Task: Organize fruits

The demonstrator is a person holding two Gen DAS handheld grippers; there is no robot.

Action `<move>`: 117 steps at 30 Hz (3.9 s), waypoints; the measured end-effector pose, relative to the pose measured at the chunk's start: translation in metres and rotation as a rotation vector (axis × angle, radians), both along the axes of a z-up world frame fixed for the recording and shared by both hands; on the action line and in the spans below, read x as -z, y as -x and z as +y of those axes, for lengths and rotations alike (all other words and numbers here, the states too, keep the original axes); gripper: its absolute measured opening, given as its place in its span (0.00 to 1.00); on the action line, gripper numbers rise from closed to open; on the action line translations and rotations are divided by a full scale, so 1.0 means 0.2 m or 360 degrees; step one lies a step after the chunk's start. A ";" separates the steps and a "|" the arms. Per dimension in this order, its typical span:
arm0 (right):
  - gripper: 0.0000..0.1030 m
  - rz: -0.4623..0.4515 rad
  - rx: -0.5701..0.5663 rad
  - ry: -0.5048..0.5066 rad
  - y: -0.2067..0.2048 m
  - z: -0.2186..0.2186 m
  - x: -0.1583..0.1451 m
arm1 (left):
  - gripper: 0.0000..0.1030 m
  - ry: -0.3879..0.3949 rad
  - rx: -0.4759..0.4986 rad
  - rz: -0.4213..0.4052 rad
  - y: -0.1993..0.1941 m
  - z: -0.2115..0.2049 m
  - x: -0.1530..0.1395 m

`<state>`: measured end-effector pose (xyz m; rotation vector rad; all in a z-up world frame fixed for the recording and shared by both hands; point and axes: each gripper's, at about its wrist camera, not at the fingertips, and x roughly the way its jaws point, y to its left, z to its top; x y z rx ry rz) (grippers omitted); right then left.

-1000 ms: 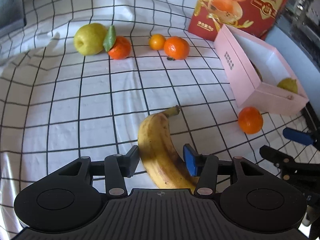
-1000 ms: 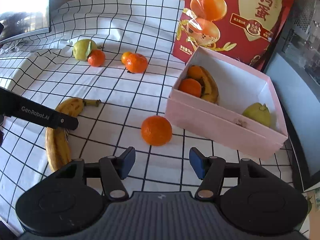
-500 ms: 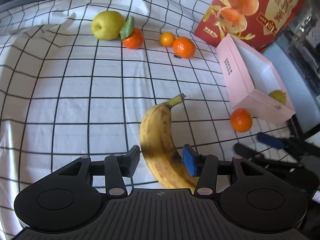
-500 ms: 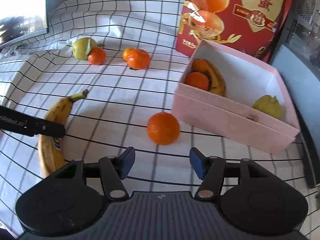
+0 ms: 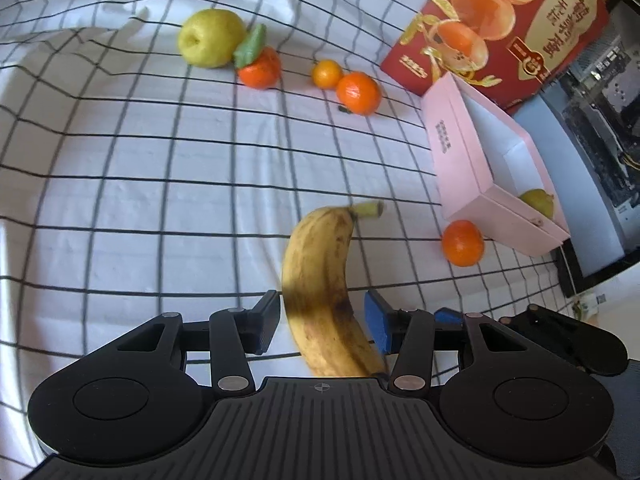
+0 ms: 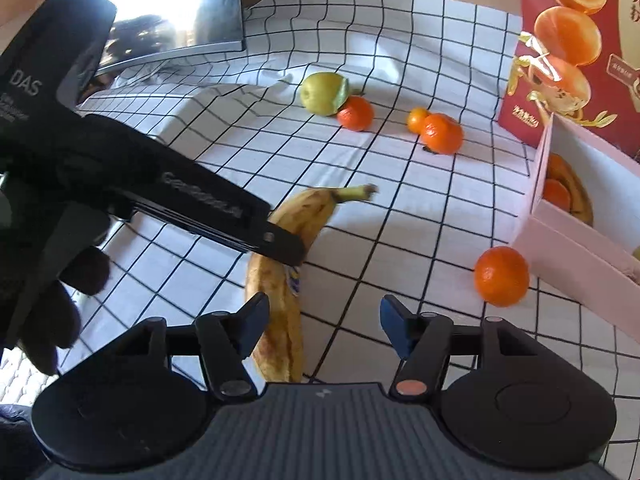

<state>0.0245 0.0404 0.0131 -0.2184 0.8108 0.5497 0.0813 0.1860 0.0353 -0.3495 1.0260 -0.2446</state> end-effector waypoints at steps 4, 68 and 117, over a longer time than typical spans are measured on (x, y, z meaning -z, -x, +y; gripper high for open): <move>0.60 0.0033 -0.0030 0.0008 0.01 0.00 0.01 | 0.50 -0.0086 0.0058 -0.0033 -0.04 -0.09 -0.01; 0.46 0.0046 0.0369 0.0055 -0.05 -0.31 0.08 | 0.50 -0.0302 0.0044 -0.0058 0.04 -0.24 0.02; 0.40 0.0023 0.0440 0.0020 -0.08 -0.52 0.00 | 0.10 -0.0092 -0.0416 -0.0392 0.00 0.29 -0.03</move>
